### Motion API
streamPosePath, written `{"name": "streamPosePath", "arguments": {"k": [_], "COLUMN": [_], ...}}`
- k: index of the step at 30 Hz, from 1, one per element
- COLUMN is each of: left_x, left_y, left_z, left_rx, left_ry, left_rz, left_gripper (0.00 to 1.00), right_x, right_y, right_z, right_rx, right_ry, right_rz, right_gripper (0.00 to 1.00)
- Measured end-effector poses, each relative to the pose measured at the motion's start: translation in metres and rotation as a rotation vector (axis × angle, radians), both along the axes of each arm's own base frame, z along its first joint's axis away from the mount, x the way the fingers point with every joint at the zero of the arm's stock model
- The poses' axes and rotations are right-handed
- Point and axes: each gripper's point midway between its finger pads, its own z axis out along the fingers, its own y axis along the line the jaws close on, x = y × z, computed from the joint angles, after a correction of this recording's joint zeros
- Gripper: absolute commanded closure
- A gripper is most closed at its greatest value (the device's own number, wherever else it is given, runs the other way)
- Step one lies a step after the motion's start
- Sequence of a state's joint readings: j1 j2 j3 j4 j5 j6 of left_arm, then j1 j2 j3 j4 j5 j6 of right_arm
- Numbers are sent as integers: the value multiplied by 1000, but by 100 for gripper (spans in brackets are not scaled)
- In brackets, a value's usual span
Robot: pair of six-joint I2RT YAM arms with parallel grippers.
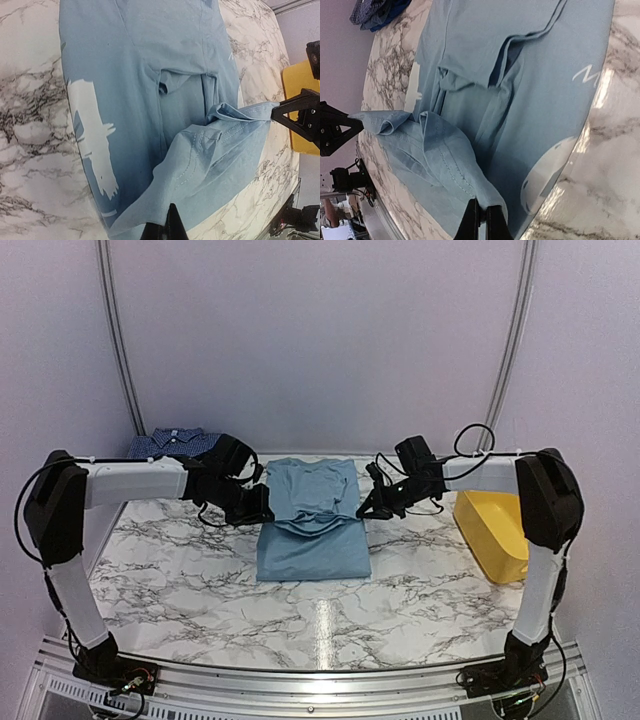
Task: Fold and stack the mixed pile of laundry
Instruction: Fold the rectangle-folded T-shirt at the center of the board.
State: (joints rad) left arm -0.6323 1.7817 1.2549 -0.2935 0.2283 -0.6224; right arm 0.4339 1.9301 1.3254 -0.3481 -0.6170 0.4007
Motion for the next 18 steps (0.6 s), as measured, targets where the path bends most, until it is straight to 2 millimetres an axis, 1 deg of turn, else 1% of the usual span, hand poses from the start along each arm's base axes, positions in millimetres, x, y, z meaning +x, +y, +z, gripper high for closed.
{"name": "streamPosePath", "arguments": {"k": [2,4,8,10,12,16,17,18], "left_x": [18,32,58,67,75,82,83,84], "left_y": [-2,-3,-2,-1,1,7,8,8], "left_z": [1,-1,-7,-12,-19,-33,-35,-38], "left_rx": [-4,-6,-8,-7,-4,6,7,9], "left_ry": [-14,-20,-26,-22,-15,6,10,13], "left_rz": [3,5,9,13,18,25,23,22], "left_gripper": [100,100,100,100,100,100,100,91], "right_x": [18,33,55,62,65,70,71,72], "right_y": [1,2,5,6,6,0,-2,-3], "right_z": [-1,-3,-10,-13,-17,-25,-28,-31], "right_rx": [7,16,24,27,29,27,24,22], "right_ry": [-10,-15,-19,-21,-14,2,9,14], "right_rz": [-4,-6,-2,-1,-1,-15,-19,-22], "right_gripper": [100,100,100,100,100,100,94,86]}}
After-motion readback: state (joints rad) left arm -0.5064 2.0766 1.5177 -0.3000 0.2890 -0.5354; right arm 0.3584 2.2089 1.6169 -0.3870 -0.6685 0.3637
